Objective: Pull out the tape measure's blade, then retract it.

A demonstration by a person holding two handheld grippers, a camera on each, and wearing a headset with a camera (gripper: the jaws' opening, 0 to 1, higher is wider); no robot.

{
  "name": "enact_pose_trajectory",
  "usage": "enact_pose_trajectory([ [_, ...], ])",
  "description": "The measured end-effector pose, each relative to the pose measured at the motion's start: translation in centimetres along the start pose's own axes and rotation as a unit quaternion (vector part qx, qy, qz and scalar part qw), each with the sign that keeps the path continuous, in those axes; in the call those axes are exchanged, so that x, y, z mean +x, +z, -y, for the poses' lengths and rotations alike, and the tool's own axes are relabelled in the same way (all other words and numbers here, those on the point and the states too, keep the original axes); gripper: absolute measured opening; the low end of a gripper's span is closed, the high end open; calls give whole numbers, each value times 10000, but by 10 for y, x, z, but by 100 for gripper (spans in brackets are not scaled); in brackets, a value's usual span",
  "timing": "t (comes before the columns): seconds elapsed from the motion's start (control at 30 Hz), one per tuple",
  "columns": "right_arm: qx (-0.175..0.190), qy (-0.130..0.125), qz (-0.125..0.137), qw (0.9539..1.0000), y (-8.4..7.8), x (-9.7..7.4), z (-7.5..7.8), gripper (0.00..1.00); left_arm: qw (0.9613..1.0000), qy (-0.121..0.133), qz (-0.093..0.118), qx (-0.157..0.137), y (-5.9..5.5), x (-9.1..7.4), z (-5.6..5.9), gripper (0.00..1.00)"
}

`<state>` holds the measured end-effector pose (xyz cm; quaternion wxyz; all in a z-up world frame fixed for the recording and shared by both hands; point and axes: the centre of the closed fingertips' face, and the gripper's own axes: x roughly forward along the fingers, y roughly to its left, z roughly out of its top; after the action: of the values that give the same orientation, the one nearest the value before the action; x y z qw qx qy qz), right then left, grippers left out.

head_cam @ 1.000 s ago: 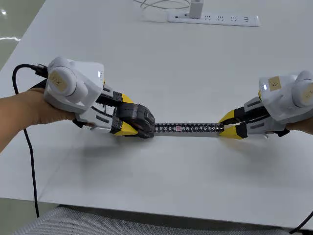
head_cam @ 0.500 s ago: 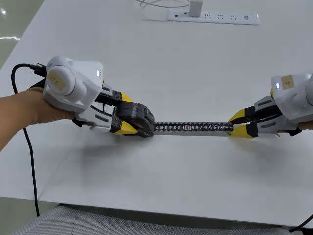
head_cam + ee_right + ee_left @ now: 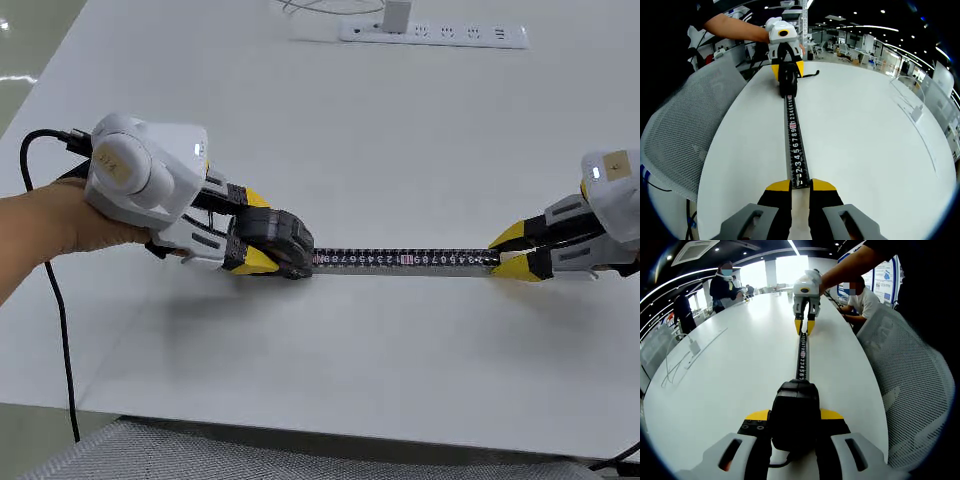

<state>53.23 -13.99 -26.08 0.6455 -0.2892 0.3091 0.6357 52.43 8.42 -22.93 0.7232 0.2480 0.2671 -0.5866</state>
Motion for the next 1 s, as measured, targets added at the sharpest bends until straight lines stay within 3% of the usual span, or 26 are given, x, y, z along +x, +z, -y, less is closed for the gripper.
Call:
enact_pose_trajectory([
  [1.0, 103, -87, -103, 9999, -16, -12, 0, 8, 10000, 12, 9, 23, -1, -1, 3, 28],
])
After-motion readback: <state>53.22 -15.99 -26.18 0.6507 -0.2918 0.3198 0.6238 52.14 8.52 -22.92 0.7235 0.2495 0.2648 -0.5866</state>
